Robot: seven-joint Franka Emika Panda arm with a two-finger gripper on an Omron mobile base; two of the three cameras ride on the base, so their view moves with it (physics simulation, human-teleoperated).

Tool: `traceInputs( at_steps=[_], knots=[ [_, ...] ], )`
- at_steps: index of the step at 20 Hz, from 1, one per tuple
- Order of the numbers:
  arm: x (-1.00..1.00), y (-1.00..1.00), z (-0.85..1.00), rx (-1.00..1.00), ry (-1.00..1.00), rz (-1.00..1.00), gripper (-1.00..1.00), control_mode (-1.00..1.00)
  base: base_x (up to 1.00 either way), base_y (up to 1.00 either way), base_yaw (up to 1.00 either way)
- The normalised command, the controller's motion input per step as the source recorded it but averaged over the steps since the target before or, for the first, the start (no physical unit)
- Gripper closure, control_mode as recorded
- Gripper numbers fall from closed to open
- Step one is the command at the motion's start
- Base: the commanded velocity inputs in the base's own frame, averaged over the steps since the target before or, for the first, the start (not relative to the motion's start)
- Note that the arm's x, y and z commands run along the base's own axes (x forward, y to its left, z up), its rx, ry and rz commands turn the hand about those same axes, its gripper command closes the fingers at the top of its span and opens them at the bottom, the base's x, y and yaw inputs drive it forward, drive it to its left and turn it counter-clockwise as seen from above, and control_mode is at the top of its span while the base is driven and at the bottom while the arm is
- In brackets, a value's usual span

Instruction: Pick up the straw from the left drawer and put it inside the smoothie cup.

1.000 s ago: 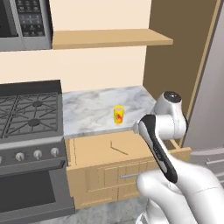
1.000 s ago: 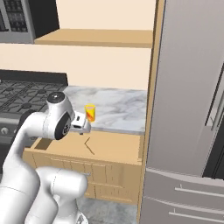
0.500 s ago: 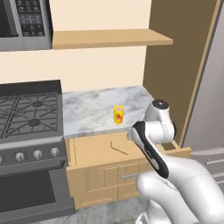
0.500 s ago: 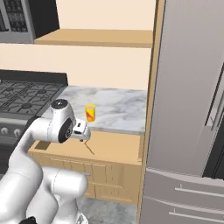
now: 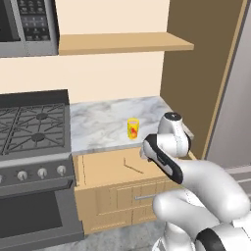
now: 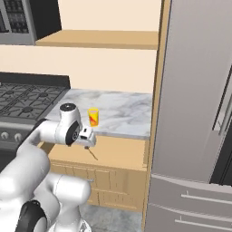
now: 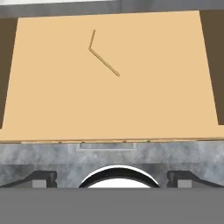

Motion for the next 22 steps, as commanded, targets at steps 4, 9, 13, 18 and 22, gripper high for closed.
traceInputs(
  at_steps=[4, 9, 13, 18, 22],
  knots=[
    [0.18, 0.0, -0.22, 0.0, 0.06, 0.0, -1.0, -1.0, 0.0, 0.0, 0.0],
    [0.21, 0.0, -0.17, 0.0, 0.07, 0.0, -1.0, -1.0, 0.0, 0.0, 0.0],
    [0.17, 0.0, -0.22, 0.0, 0.08, 0.0, -1.0, -1.0, 0.0, 0.0, 0.0],
    [0.05, 0.0, -0.24, 0.0, 0.06, 0.0, -1.0, -1.0, 0.0, 0.0, 0.0],
    [0.0, 0.0, -0.26, 0.0, 0.04, 0.0, -1.0, -1.0, 0.0, 0.0, 0.0]
  ],
)
